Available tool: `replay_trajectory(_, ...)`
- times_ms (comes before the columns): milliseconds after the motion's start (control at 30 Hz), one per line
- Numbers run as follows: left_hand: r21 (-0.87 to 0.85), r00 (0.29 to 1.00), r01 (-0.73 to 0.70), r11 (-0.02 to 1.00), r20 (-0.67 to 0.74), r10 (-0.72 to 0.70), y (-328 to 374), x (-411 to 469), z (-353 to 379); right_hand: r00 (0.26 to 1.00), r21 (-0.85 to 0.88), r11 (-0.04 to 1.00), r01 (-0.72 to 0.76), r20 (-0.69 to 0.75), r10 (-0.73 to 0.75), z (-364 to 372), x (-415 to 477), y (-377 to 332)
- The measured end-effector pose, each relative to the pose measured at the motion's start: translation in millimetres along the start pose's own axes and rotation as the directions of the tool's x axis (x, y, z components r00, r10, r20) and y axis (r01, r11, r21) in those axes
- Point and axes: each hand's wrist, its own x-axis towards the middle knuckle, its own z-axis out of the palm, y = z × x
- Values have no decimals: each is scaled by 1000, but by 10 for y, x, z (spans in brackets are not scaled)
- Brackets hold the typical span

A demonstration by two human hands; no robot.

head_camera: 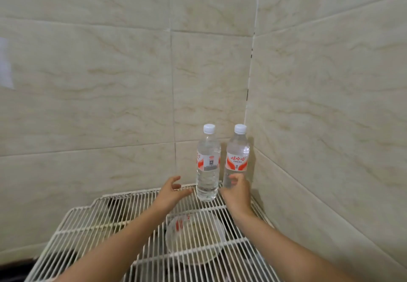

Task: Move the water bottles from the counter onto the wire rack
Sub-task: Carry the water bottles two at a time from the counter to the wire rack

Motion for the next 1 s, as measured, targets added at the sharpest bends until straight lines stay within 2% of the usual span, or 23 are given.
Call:
replay_trajectory(100,15,998,7,1000,-56,-6,-71,-196,-164,974,-167,973,157,188,-125,93,-135,-58)
replay_trajectory(167,36,994,6,999,-106,-3,-101,-355,-275,931,-284,915,287,308,-196,156,-239,-96)
replay_trajectory(267,107,976,-6,994,-215,29,-164,-640,-499,840,-395,802,448,493,-226,253,-409,-174)
replay_trajectory(333,188,954,-3,982,-293,59,-208,-881,-700,762,-401,740,540,605,-229,349,-551,-233)
replay_trajectory(433,321,921,32,947,-376,96,-338,-1310,-984,676,-354,719,598,705,-214,501,-810,-291)
replay_trajectory(533,457,890,143,878,-447,87,-526,-1701,-1244,598,-300,680,669,761,-253,644,-1072,-368)
replay_trajectory(600,492,841,273,827,-539,43,-670,-2138,-1387,491,-223,636,738,825,-280,775,-1368,-438)
replay_trajectory(633,502,831,299,812,-556,38,-723,-2246,-1410,469,-202,631,749,834,-289,811,-1445,-427)
replay_trajectory(767,404,690,453,795,-723,-26,-1032,-3123,-1495,293,-45,556,830,883,-366,1098,-2026,-555)
replay_trajectory(833,341,611,538,771,-788,-78,-1203,-3638,-1558,225,33,553,833,892,-393,1263,-2402,-656)
replay_trajectory(933,228,464,625,746,-878,-120,-1389,-4417,-1698,106,144,539,830,908,-405,1461,-3070,-818)
replay_trajectory(1000,145,341,668,730,-932,-127,-1492,-4960,-1791,19,214,509,834,911,-413,1558,-3560,-909)
